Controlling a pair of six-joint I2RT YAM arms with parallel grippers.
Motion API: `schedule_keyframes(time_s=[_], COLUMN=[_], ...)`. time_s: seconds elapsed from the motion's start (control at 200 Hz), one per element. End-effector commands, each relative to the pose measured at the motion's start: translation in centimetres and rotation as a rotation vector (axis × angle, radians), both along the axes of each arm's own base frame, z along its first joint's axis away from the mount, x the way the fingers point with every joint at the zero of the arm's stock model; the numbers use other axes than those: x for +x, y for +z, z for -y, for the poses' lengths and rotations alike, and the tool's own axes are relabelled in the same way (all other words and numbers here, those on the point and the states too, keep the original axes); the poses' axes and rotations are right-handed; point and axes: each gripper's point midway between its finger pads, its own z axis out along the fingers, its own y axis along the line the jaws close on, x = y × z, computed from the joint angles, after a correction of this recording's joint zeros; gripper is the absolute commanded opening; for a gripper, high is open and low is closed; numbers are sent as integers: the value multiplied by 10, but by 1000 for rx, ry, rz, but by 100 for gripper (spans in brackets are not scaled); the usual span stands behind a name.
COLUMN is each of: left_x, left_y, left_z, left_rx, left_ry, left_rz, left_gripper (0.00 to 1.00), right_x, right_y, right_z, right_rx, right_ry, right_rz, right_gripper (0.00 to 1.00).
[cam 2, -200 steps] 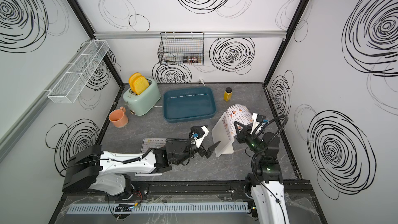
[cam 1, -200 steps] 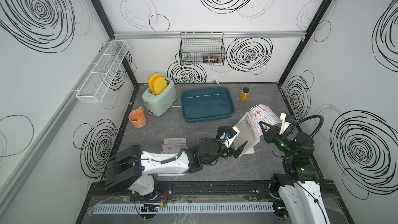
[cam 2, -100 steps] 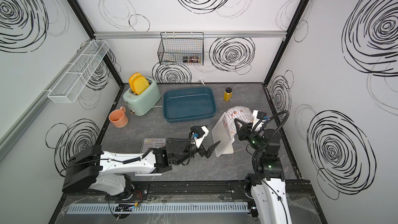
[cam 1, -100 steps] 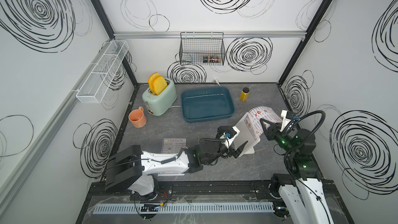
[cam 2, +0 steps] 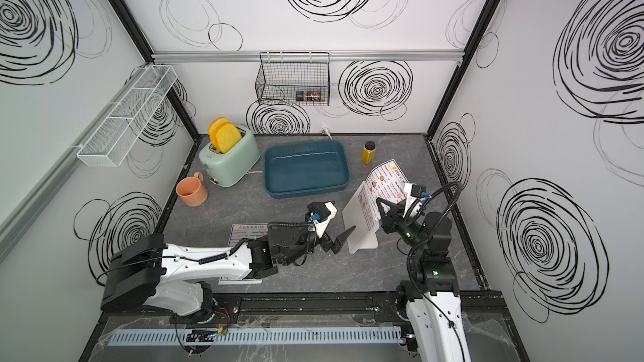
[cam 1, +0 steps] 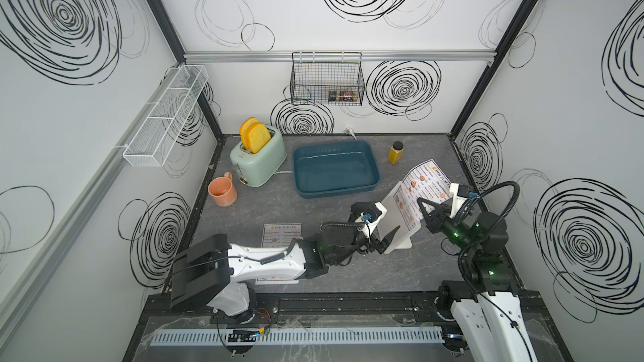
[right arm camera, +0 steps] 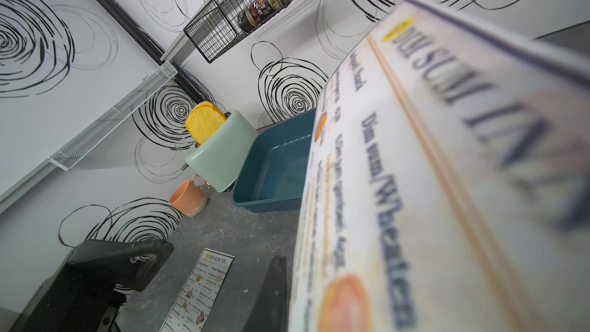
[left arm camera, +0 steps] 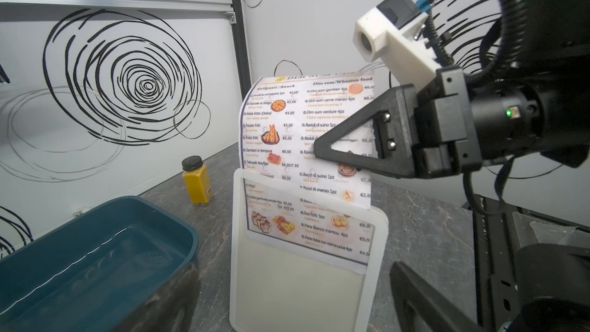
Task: Replace the menus in the menu holders
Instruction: Insert the menu into the menu holder.
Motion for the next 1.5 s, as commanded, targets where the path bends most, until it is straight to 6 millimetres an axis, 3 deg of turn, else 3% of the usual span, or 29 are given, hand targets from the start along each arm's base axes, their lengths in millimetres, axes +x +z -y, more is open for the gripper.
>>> schedule_keyframes(time_s=[0.0, 0.11, 0.26, 0.315, 0.4, 0.58, 0.675, 0.781, 0.866, 0.931, 1.061, 1.166, 1.306, 1.496], left_x=[2, 2, 3, 3, 3, 4, 5, 5, 6, 6, 6, 5, 3, 9], left_y=[20, 20, 22, 21, 21, 21, 23, 23, 24, 24, 26, 28, 32, 36], left_z=[-6, -6, -7, -7, -8, -10, -11, -11, -11, -11, -12, -12, -13, -8], left_rx=[-54, -54, -54, -53, -52, -56, -61, -62, -64, -65, -70, -71, -75, -50], left_ry=[13, 14, 15, 16, 19, 20, 20, 22, 23, 24, 26, 20, 4, 3], left_rz=[22, 25, 28, 28, 29, 28, 29, 32, 30, 31, 32, 32, 19, -87], left_gripper=[96, 96, 96, 96, 96, 96, 96, 96, 96, 96, 96, 96, 96, 96], right_x=[-4, -3, 5, 8, 9, 7, 3, -2, -3, -2, 2, 6, 7, 4], right_y=[-1, 10, 29, 32, 35, 19, 1, -10, -8, 3, 30, 38, 21, 3], right_z=[-2, 2, 11, 12, 10, 3, -4, -7, -5, -2, 6, 10, 5, -6], right_rx=[-18, -32, -51, -51, -53, -62, -49, -49, -54, -67, -101, -127, -132, -120], right_ry=[17, -13, -68, -72, -60, -11, 31, 43, 31, 13, -36, -62, -24, 44], right_rz=[7, 25, 49, 51, 51, 5, -43, -64, -59, -39, 11, 12, -30, -74], right_gripper=[27, 47, 49, 46, 32, 11, 9, 15, 28, 41, 47, 39, 19, 14])
